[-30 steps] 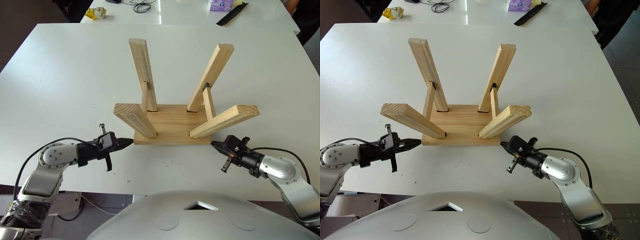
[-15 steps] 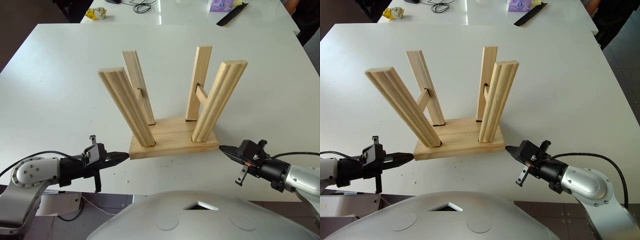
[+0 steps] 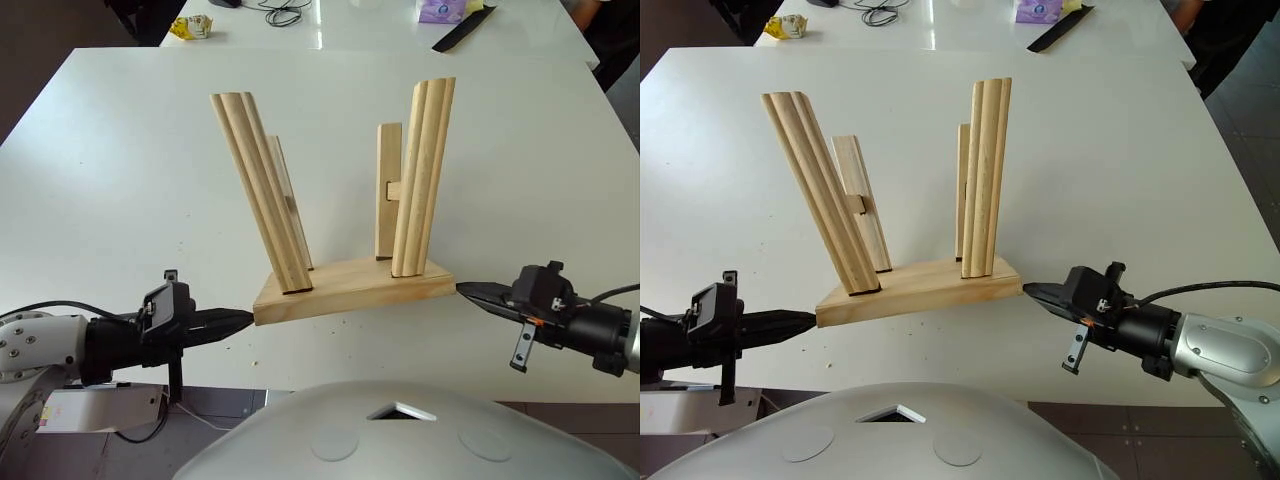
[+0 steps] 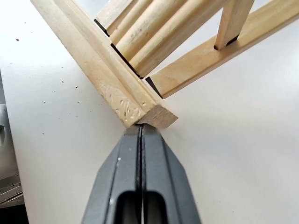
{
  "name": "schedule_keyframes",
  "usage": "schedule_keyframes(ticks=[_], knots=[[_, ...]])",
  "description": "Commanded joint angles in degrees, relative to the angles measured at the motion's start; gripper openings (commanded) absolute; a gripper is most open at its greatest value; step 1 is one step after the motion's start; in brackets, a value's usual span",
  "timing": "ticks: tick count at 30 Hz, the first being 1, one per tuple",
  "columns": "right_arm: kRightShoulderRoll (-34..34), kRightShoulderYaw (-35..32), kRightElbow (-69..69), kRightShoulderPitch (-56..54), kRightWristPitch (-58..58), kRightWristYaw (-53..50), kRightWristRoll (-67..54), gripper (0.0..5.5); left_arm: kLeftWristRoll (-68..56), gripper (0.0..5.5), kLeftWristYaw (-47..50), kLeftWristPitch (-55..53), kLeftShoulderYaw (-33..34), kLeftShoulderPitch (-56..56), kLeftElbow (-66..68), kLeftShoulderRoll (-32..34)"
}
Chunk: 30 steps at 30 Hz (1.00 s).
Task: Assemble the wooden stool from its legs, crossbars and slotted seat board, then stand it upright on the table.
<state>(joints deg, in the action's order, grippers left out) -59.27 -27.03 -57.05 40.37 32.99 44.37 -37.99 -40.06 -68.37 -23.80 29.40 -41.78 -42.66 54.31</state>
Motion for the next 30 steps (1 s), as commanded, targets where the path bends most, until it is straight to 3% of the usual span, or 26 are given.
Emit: schedule_keyframes(ticks=[1,7,14,18,25,26,30], knots=[[-3.3,-3.0,-2.9,0.7,-1.1,4.5,-7.3,0.00,-7.3,0.04,-3.6,-2.8,2.5,-0.5,-4.7,1.0],[-5.0,-3.9,-2.9,-1.3,0.6,3.5,-11.0,0.00,-10.2,0.04,-4.3,-6.8,4.2,3.5,-3.7,2.9],[-3.9,6.4,-2.9,-8.2,1.6,-3.9,-13.5,0.00,-2.1,0.04,-1.4,-4.6,-4.3,13.9,3.6,2.0],[-3.8,9.0,-2.9,-9.4,2.1,-6.7,-14.6,0.00,-0.4,0.04,-3.3,-3.4,-4.6,14.3,5.3,2.0],[-3.0,3.2,0.4,-7.5,5.0,-4.9,-12.5,0.00,0.8,0.04,-5.7,-3.1,-1.5,14.9,8.9,3.5],[-2.7,2.2,1.9,-7.2,4.5,-3.8,-11.3,0.19,0.9,0.00,-6.4,-3.2,-0.8,14.7,9.6,3.8],[-1.1,-1.4,7.0,-4.7,3.5,2.4,-8.7,0.79,1.4,0.69,-8.9,-3.1,1.6,14.7,12.8,4.7]])
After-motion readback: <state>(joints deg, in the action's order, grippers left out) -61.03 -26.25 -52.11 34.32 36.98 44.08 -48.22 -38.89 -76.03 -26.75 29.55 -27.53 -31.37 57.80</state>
